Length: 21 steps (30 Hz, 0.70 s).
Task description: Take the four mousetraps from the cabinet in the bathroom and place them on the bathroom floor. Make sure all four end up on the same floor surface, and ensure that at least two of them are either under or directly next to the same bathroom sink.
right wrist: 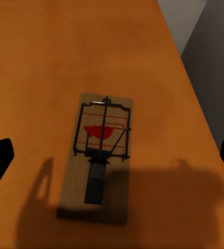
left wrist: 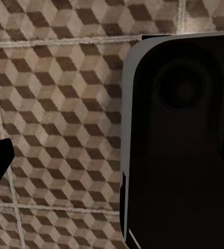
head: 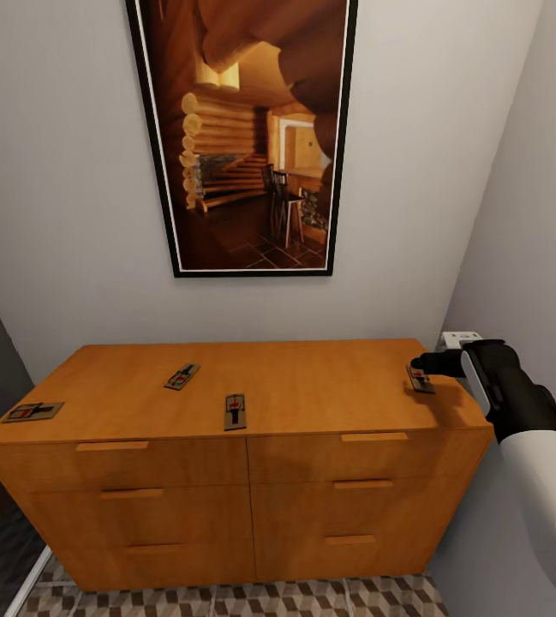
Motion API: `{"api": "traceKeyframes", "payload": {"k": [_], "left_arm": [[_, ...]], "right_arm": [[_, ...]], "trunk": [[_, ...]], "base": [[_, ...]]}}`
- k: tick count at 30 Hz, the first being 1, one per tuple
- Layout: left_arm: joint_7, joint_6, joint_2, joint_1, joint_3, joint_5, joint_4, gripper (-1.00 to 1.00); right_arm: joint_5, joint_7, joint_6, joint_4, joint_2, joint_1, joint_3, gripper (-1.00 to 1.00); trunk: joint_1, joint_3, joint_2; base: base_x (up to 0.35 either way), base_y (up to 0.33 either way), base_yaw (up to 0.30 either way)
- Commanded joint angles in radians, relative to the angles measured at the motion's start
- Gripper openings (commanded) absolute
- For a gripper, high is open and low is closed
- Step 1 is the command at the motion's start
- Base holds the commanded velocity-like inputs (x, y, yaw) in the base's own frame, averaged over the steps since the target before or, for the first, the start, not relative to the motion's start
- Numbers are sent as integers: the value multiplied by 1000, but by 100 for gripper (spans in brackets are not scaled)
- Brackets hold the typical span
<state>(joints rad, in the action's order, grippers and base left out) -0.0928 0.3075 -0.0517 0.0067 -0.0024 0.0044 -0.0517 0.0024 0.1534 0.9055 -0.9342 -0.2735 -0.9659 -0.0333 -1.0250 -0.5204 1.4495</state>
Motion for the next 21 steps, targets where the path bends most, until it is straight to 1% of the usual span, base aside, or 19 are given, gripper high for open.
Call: {"api": "traceKeyframes", "payload": {"k": [1,21], "left_arm": [[-2,5,0,-1,-1,0,-2,100],[-2,5,0,-1,-1,0,-9,100]], "right_arm": [[1,4,4,-1,0,-1,-1,100],[-1,6,4,3,-1,0,-1,100]], "trunk": [[0,-1,0],[0,-1,0]], "base": [[0,0,0],[0,0,0]]}}
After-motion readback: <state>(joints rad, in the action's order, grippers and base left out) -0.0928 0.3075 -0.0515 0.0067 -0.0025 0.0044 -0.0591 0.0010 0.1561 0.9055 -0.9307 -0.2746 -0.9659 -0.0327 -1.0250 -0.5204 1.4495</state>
